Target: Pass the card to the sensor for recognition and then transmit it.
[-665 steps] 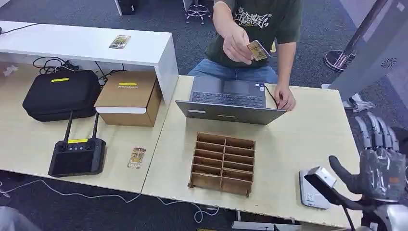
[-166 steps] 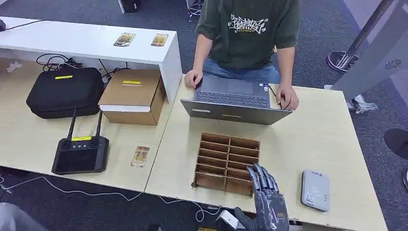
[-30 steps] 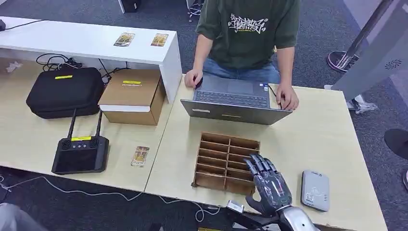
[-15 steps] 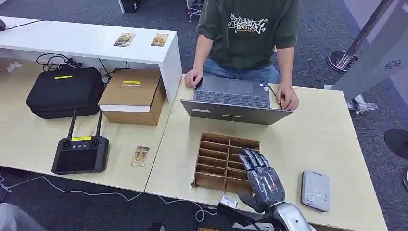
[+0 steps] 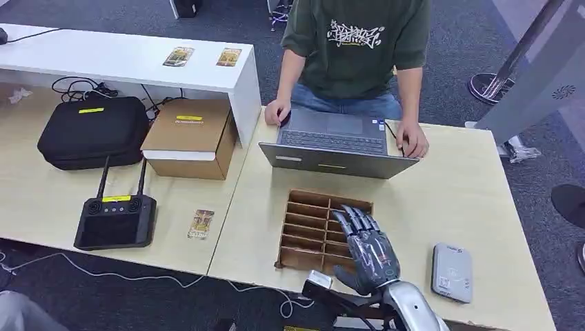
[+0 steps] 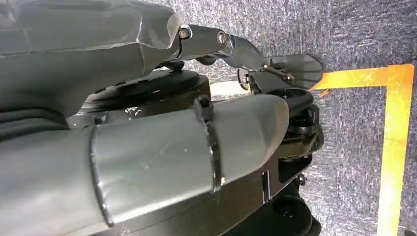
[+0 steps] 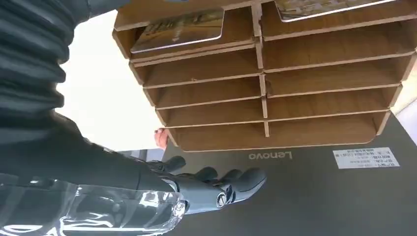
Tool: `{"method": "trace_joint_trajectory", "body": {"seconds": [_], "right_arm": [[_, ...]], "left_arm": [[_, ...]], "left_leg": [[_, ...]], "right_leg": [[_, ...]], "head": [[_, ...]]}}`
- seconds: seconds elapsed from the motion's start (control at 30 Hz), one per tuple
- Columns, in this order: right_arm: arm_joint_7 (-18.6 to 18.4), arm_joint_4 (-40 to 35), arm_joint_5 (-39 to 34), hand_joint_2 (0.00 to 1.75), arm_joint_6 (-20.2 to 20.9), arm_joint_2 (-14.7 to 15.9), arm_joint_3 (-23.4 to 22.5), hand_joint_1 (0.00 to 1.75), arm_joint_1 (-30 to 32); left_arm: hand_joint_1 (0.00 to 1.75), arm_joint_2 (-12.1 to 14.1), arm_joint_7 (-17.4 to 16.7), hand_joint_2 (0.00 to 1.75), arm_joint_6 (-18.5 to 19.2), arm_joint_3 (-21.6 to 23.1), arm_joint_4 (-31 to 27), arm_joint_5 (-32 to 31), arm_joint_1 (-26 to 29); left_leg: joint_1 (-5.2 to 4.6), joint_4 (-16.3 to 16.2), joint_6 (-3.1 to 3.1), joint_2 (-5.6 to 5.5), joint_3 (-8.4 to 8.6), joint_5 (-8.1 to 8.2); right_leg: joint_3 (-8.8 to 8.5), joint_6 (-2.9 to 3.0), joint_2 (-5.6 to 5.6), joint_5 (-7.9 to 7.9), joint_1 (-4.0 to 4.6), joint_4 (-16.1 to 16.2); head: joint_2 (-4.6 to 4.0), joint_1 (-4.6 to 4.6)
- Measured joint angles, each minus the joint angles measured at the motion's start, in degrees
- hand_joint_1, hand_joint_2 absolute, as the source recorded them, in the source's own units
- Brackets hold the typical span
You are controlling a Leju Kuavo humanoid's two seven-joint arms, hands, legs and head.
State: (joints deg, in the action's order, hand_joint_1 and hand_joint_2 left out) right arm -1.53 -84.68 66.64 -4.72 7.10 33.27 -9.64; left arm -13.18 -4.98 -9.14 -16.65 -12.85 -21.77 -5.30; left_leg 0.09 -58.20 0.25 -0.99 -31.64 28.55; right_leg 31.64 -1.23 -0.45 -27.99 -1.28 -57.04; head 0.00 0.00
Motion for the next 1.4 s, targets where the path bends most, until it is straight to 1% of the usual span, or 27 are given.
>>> {"method": "trace_joint_trajectory", "body": {"seconds": [0.1,0.23,0.47,0.6,1.03,1.4], "right_arm": [[-0.11,0.48,0.33,1.75,0.02,0.0,-0.2,0.0,0.1],[-1.18,0.79,2.43,1.75,0.79,0.59,-1.07,0.0,1.38],[-1.46,1.31,4.76,1.75,0.79,4.22,-3.1,0.0,3.72],[-1.51,1.29,4.96,1.75,0.81,5.53,-3.52,0.0,4.02],[-2.34,0.07,5.29,1.75,1.11,5.57,-3.23,0.0,4.65],[-2.82,-3.63,4.98,1.75,1.27,5.46,-2.91,0.0,4.72]], "left_arm": [[0.0,0.2,-0.04,0.0,0.33,0.0,0.0,0.07,0.0],[0.0,0.22,-0.04,0.0,0.37,0.0,0.0,0.11,0.01],[0.0,0.26,-0.04,0.0,0.37,0.0,0.0,0.39,0.02],[0.0,0.29,0.17,0.0,0.37,0.0,0.0,0.44,0.06],[0.0,0.29,0.24,0.0,0.37,0.0,0.0,0.57,0.08],[0.0,0.29,-0.15,0.0,0.61,0.0,0.0,0.04,0.03]], "left_leg": [[0.0,0.0,0.0,0.01,0.01,0.0],[0.0,0.0,0.0,-0.01,0.01,0.0],[-0.01,0.0,0.0,0.02,0.0,0.01],[-0.01,-0.01,0.0,0.03,0.02,0.0],[0.0,0.0,0.0,0.03,0.01,0.0],[0.0,0.0,0.0,0.03,0.02,0.0]], "right_leg": [[0.01,0.0,0.0,0.0,0.0,0.0],[0.0,0.0,-0.02,0.0,0.0,0.01],[0.0,0.0,0.0,0.0,0.0,0.02],[0.0,0.0,0.01,0.01,0.0,0.02],[0.0,0.0,0.02,0.0,0.0,0.0],[0.0,0.0,0.01,0.0,0.0,0.0]], "head": [[0.0,0.0],[0.0,0.02],[0.0,0.0],[0.0,0.0],[0.0,0.0],[0.0,0.0]]}}
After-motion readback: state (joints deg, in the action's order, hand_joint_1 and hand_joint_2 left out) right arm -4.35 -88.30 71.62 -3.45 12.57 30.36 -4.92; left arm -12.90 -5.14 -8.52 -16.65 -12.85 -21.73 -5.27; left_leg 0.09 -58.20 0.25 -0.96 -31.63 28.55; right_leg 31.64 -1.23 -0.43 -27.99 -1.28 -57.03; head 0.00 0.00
